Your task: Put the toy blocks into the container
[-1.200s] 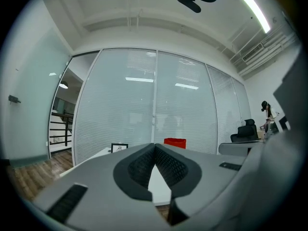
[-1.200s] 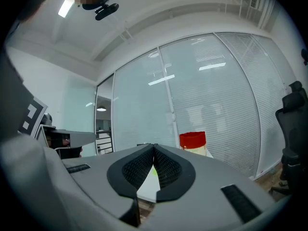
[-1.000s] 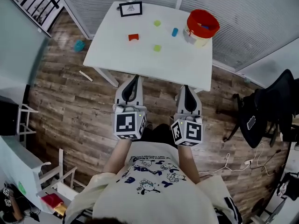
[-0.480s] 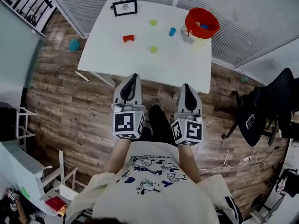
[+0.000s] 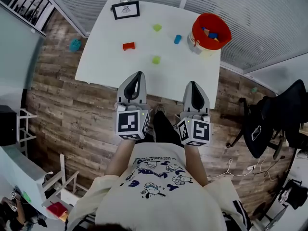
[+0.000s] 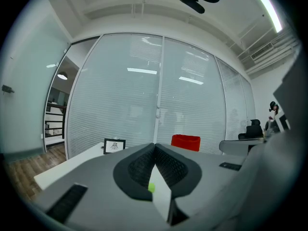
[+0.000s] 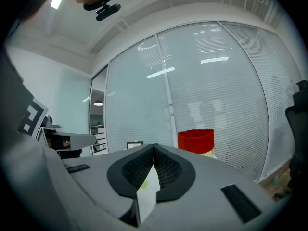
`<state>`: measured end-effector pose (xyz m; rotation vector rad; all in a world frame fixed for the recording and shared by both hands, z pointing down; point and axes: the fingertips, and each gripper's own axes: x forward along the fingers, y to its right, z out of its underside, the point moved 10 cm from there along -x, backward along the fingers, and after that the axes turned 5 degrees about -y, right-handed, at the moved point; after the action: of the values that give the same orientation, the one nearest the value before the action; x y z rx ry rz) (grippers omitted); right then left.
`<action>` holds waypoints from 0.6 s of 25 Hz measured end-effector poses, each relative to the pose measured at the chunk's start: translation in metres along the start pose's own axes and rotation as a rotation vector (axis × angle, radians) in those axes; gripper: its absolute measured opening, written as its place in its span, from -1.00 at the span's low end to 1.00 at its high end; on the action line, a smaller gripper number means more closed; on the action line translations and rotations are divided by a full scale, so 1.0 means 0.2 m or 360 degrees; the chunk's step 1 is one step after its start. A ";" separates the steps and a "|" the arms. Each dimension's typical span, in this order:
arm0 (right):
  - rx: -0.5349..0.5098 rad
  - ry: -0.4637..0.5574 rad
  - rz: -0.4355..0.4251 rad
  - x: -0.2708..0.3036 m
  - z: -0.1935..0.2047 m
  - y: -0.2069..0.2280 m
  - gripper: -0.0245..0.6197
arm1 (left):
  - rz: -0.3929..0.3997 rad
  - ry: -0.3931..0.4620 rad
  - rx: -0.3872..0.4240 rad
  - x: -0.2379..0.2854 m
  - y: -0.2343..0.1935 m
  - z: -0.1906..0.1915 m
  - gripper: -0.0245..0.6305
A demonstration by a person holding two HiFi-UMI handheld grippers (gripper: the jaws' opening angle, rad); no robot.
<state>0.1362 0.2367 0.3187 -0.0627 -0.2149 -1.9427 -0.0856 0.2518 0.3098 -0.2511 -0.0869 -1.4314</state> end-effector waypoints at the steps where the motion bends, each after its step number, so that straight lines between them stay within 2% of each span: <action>1: -0.0001 -0.0006 -0.0005 0.04 -0.01 0.02 -0.84 | -0.0004 -0.0004 -0.0002 0.04 0.00 -0.01 -0.83; 15: -0.0006 -0.0041 -0.0128 0.51 -0.08 0.20 -0.84 | -0.0083 -0.0001 -0.0030 0.46 -0.02 -0.10 -0.83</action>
<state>0.1359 0.1271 0.3227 -0.0830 -0.2340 -2.0233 -0.0780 0.1579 0.3102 -0.2665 -0.0806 -1.4848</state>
